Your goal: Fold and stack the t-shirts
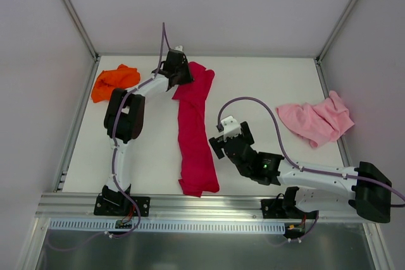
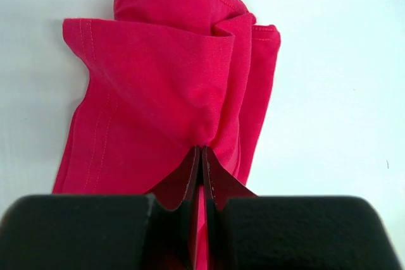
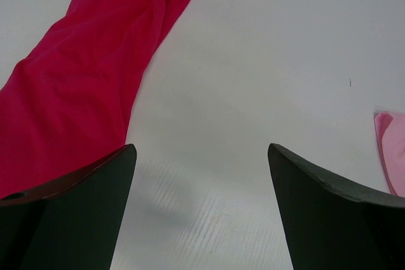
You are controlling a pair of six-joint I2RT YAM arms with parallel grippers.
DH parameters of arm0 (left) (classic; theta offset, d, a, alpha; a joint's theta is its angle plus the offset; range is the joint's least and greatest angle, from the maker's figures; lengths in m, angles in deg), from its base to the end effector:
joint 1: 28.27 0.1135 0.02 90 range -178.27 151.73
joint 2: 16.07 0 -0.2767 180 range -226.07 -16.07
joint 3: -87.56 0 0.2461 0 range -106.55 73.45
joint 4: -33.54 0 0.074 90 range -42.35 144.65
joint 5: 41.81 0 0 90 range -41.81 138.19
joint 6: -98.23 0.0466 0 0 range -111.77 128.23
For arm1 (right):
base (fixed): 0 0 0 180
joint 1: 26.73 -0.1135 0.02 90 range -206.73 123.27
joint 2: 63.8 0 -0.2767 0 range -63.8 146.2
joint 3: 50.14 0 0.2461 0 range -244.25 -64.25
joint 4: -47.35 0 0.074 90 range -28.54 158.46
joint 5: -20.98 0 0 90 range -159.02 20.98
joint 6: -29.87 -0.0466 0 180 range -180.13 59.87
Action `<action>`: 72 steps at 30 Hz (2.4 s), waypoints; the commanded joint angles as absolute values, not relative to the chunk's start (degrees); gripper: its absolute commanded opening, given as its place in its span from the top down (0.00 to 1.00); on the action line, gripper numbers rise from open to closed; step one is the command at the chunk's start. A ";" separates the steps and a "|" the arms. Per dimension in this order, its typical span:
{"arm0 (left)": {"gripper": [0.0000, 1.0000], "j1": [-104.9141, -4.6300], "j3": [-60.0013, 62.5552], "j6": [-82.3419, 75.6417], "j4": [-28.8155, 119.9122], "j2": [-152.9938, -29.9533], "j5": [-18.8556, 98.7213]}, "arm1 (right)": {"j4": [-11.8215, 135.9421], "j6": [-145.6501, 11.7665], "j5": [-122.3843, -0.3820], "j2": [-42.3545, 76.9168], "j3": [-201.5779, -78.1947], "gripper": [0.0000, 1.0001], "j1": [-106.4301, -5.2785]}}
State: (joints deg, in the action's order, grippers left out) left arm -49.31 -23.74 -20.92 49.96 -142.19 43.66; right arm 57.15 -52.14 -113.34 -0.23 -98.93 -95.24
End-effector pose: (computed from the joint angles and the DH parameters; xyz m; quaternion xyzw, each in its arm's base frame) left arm 0.4878 -0.1916 0.2116 -0.0422 0.8699 -0.2391 0.4293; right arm 0.1154 0.2043 0.2538 -0.3224 0.7382 -0.0219 0.5922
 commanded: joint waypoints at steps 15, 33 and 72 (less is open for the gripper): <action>0.99 -50.68 -23.76 -21.57 44.58 -137.36 37.12 | 55.40 -53.27 -114.99 -0.34 -100.11 0.09 -95.63; 0.99 -54.37 -35.45 -16.20 53.19 -142.98 38.09 | 55.58 -53.89 -115.69 -0.87 -98.97 0.10 -95.72; 0.18 -55.96 -46.61 -19.62 62.93 -156.87 43.79 | 61.20 -53.89 -120.79 -10.62 -99.32 0.09 -100.11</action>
